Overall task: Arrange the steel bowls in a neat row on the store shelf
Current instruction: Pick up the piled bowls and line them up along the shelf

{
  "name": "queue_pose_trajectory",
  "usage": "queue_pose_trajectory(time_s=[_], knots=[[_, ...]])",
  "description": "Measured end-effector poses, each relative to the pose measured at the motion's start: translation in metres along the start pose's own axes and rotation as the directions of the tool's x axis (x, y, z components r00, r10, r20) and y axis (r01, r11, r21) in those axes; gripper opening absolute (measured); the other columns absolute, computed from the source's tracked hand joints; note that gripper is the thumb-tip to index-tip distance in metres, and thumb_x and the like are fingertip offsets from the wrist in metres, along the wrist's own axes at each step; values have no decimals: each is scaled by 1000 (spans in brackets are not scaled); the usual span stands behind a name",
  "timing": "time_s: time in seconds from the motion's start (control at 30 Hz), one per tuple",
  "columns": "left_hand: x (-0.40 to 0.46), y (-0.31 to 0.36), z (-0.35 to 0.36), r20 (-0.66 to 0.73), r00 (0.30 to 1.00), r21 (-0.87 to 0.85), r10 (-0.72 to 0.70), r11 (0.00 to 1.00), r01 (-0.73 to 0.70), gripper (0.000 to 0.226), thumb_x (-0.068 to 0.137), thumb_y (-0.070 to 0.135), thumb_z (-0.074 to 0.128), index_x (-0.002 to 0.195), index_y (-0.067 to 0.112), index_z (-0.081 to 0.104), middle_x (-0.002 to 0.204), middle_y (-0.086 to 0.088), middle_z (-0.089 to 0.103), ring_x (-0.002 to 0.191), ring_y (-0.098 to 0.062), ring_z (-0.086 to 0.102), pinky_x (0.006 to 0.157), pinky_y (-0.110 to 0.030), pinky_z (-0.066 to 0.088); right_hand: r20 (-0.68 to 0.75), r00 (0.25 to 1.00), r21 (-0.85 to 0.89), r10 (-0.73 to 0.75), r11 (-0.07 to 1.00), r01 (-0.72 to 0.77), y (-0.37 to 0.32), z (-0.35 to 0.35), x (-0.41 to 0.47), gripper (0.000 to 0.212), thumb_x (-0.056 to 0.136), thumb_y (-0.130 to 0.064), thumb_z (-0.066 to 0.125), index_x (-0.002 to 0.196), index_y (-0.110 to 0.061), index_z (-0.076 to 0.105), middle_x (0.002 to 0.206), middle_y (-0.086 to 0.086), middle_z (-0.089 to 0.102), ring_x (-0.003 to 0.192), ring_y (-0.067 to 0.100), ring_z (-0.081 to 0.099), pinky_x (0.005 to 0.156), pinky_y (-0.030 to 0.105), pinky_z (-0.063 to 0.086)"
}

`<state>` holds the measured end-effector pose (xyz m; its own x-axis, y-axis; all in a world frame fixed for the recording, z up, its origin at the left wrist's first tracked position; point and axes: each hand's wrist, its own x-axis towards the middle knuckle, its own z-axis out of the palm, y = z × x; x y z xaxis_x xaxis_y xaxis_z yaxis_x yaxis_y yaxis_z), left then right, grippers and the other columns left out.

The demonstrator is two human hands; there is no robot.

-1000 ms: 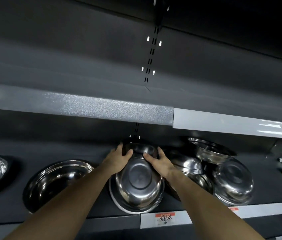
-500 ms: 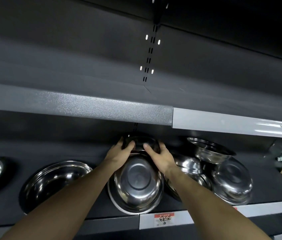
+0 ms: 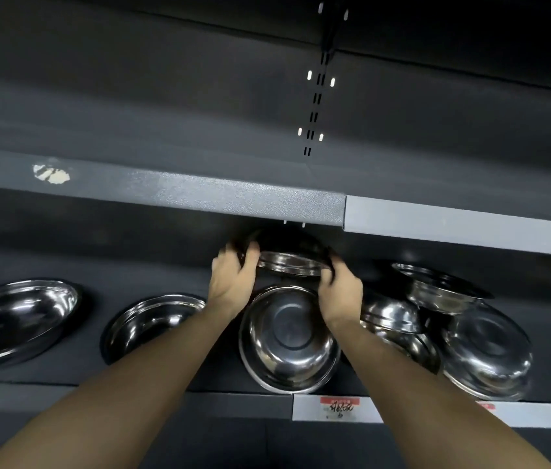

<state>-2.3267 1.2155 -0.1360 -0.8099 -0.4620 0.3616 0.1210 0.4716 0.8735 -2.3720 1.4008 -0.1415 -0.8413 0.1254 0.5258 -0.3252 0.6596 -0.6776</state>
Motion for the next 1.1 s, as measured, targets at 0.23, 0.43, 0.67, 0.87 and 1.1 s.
queue_pose_trajectory(time_s=[0.23,0.43,0.67,0.87,1.1], knots=[[-19,-11,-41,35,999,-53,33,998,-31,70,93,62,37,151,47,1,135,15,36,113,6,35,102,-25,26,-53,998,115,21,993,-15,-21,11,-18,25,99,-30,49,87,-13,62,75,14,70,74,37,63,62,25,32],[-25,-9,-74,49,998,-77,-45,996,49,70,90,68,34,141,60,-13,162,5,20,145,-22,28,112,-35,21,-9,997,203,74,977,-71,-47,11,-27,27,96,-32,52,83,-11,61,74,11,69,77,35,63,72,37,49],[-33,-30,-119,121,988,-12,-99,995,101,76,92,64,37,154,36,3,162,8,19,146,-16,26,115,-31,19,93,994,237,63,968,-84,-66,19,-66,29,90,-20,60,118,-19,67,74,1,70,70,18,61,82,30,52],[-46,-57,-172,149,981,173,-126,980,100,73,93,65,34,154,31,16,159,1,27,143,-19,32,119,-42,23,121,972,118,199,970,-213,-85,33,-97,50,88,-13,59,137,-9,56,121,15,69,118,30,61,105,31,42],[-49,-93,-236,141,987,485,-82,875,3,69,95,63,32,151,24,29,153,-5,33,138,-28,37,113,-43,33,148,878,255,455,841,-478,-99,47,-119,33,90,-9,55,122,-5,61,83,1,65,67,32,72,70,44,62]])
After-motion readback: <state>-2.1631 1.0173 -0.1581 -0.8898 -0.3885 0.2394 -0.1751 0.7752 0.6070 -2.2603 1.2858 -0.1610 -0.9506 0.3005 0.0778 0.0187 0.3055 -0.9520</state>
